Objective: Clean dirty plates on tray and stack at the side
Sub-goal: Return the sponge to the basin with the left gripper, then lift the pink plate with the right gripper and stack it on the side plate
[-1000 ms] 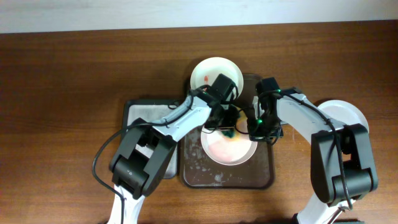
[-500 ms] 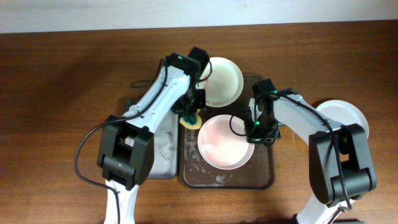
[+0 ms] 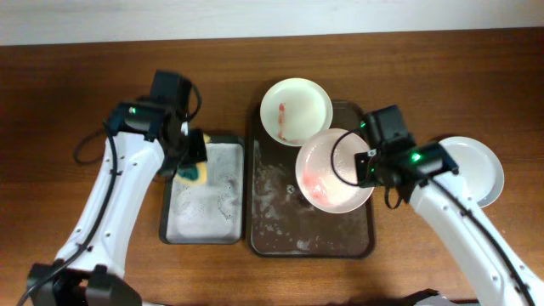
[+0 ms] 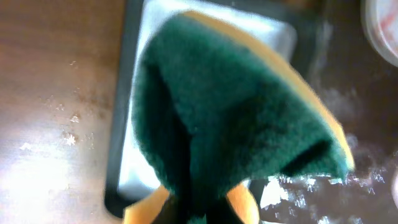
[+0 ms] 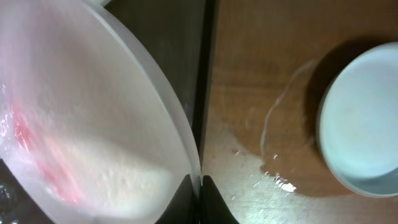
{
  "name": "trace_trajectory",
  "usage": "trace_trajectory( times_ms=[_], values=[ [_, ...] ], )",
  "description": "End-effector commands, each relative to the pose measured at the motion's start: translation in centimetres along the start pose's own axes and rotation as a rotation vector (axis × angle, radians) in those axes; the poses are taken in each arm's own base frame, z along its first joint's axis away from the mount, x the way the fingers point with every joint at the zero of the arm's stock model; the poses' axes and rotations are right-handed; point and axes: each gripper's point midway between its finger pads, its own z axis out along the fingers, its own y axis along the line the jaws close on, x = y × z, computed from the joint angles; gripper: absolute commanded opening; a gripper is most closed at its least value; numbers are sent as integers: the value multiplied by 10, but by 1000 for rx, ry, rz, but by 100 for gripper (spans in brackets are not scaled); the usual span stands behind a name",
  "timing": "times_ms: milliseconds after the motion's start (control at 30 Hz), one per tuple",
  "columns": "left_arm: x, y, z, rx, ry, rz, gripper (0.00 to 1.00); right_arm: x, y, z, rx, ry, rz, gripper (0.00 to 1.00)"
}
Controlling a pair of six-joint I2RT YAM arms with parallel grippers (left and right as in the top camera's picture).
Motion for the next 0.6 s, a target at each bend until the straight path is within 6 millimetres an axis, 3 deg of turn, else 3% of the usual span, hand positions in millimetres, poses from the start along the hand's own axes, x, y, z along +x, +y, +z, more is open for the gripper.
trace_trajectory(
  times_ms=[0, 100, 200, 333, 400, 433, 567],
  values=[
    [31, 5, 50, 94, 80, -2, 0, -16, -5, -38, 204, -179, -86, 4],
    [44, 11, 73, 94, 95, -12, 0, -21, 8, -60, 302, -280, -184, 4],
    [44, 7, 71, 116, 93, -12, 2, -25, 20, -80, 399, -376, -271, 4],
    [32, -6, 45, 194, 18, -5, 31, -23, 44, -101, 428, -468, -366, 4],
    [27, -7, 28, 211, -39, 1, 64, -20, 51, -110, 445, -497, -408, 4],
    [26, -7, 19, 219, -66, 4, 75, -19, 53, -113, 452, -511, -420, 4],
    [24, -8, -9, 246, -154, 12, 100, -19, 57, -130, 511, -572, -464, 4]
  ],
)
